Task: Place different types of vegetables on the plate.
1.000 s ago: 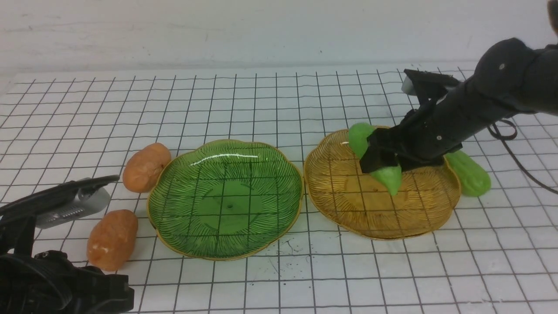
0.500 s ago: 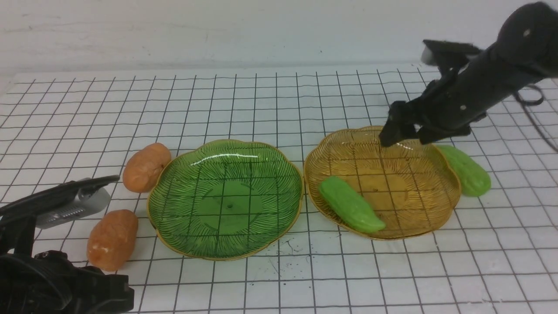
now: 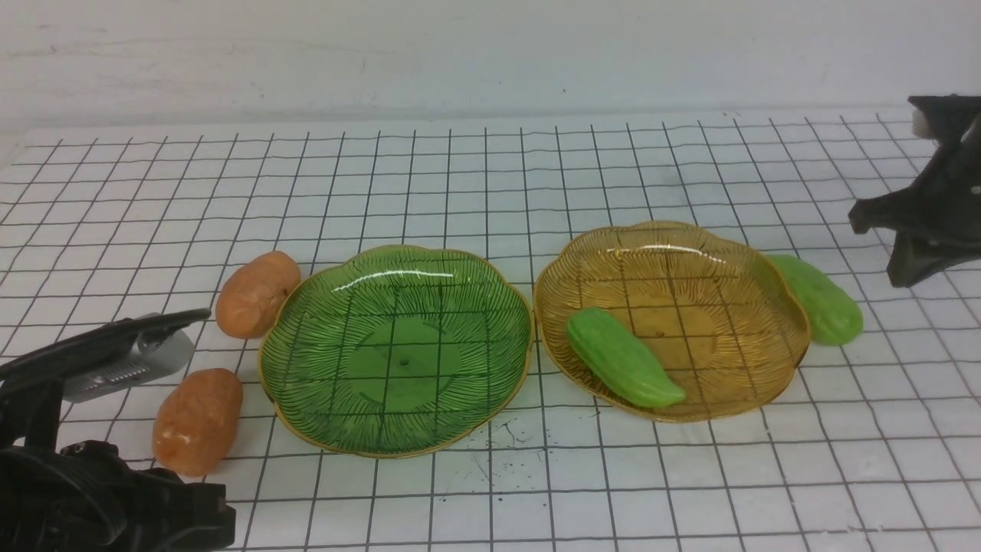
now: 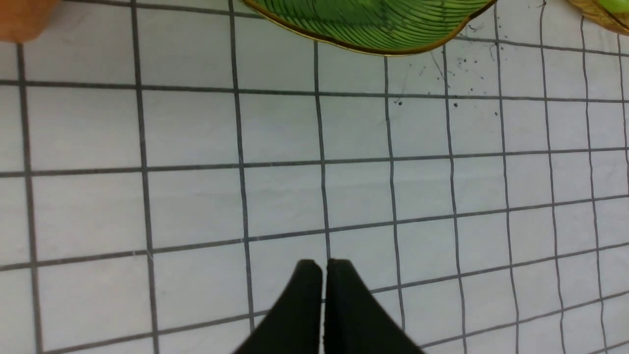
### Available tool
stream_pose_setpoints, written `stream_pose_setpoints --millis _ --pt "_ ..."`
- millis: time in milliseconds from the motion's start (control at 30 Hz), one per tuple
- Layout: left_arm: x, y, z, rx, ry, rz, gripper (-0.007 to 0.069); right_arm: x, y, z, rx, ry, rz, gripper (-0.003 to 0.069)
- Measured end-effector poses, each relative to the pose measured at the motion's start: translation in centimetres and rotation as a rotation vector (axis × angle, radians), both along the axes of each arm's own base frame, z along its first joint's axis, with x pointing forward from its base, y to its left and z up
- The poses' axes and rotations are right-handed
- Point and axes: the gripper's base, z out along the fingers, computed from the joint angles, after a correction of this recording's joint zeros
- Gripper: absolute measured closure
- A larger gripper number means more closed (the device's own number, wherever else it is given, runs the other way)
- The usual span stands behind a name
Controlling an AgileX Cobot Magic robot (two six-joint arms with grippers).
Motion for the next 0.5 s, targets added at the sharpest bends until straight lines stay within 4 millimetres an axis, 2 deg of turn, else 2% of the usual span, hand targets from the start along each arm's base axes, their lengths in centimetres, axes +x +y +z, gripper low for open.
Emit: stream_pose_setpoints --millis 100,233,267,300,333,500 --pt "0.0 0.0 0.0 0.000 0.002 -0.001 0.0631 0.1 0.1 0.0 0.003 -0.007 -0.018 0.0643" --pt "0.0 0.0 0.0 0.000 0.002 -0.001 0.0631 0.3 0.1 0.0 -0.025 -0.026 0.007 0.0527" --pt "0.0 0.0 0.0 0.000 0.002 -0.001 0.0631 0.4 0.1 -0.2 -0.027 -0.024 0.009 0.0477" --pt "0.0 0.0 0.0 0.000 0.002 -0.001 0.0631 0.4 0.1 -0.2 -0.027 -0.023 0.009 0.0468" --pt "0.0 0.0 0.0 0.000 0.002 -0.001 0.0631 0.5 0.2 -0.6 -0.026 -0.017 0.010 0.0399" --pt "0.0 0.0 0.0 0.000 0.002 -0.002 0.0631 1.0 0.3 -2.5 0.004 0.024 0.003 0.0151"
